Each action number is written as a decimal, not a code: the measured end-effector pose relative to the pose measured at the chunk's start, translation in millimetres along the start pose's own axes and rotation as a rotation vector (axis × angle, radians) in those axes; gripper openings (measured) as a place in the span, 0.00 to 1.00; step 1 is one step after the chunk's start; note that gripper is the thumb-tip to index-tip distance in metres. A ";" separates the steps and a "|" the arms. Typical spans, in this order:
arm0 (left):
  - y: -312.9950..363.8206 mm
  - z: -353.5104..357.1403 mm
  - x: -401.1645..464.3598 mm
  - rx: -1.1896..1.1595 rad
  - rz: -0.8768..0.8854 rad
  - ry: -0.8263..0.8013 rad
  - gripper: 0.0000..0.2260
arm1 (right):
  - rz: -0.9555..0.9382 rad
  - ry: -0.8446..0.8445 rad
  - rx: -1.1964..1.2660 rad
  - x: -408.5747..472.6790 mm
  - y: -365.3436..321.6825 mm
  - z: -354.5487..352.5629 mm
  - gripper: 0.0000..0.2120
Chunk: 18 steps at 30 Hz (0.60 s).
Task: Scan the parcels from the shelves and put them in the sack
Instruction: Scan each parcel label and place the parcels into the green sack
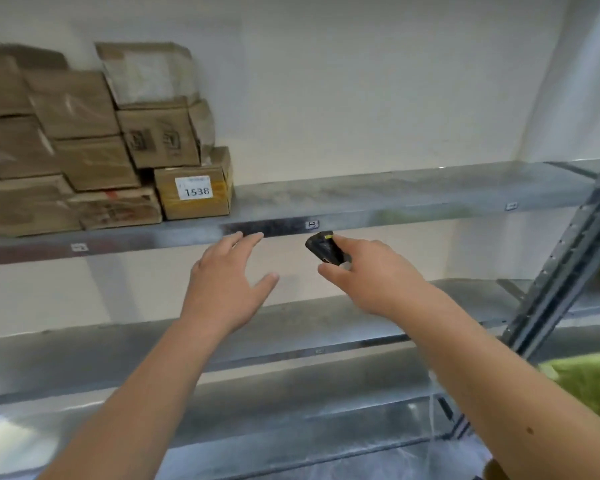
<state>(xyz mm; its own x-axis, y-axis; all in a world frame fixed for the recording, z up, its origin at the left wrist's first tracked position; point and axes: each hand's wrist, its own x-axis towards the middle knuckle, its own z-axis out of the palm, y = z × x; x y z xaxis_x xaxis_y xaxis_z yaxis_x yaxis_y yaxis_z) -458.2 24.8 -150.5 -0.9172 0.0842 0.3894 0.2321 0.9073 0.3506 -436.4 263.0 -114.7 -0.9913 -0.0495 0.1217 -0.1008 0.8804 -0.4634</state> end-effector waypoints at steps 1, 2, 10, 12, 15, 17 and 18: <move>-0.5 -5.1 9.1 0.000 0.000 0.028 0.32 | -0.028 -0.001 0.004 12.7 -3.6 -3.6 0.13; -1.2 -10.2 17.4 -0.007 -0.002 0.053 0.32 | -0.054 -0.003 0.002 25.1 -7.0 -7.4 0.12; -10.8 -54.1 76.9 -0.010 0.051 0.346 0.28 | -0.300 0.024 0.005 119.4 -48.9 -34.8 0.12; -14.2 -64.9 89.8 0.026 0.060 0.404 0.27 | -0.358 0.035 0.001 139.9 -62.7 -39.1 0.15; -22.4 -85.8 109.0 0.094 0.073 0.486 0.27 | -0.444 0.067 -0.016 169.3 -83.0 -48.1 0.16; -27.6 -102.2 121.8 0.127 0.095 0.546 0.27 | -0.489 0.073 -0.006 186.9 -97.6 -55.4 0.16; -30.0 -110.8 128.5 0.152 0.108 0.569 0.27 | -0.507 0.078 -0.001 194.7 -105.2 -59.1 0.17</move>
<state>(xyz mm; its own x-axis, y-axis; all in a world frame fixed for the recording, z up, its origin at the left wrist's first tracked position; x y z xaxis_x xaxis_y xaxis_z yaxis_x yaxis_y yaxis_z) -547.1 -37.3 -16.6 -0.5638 -0.0162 0.8258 0.2273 0.9582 0.1740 -613.9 188.6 9.7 -0.8087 -0.4349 0.3960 -0.5671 0.7553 -0.3285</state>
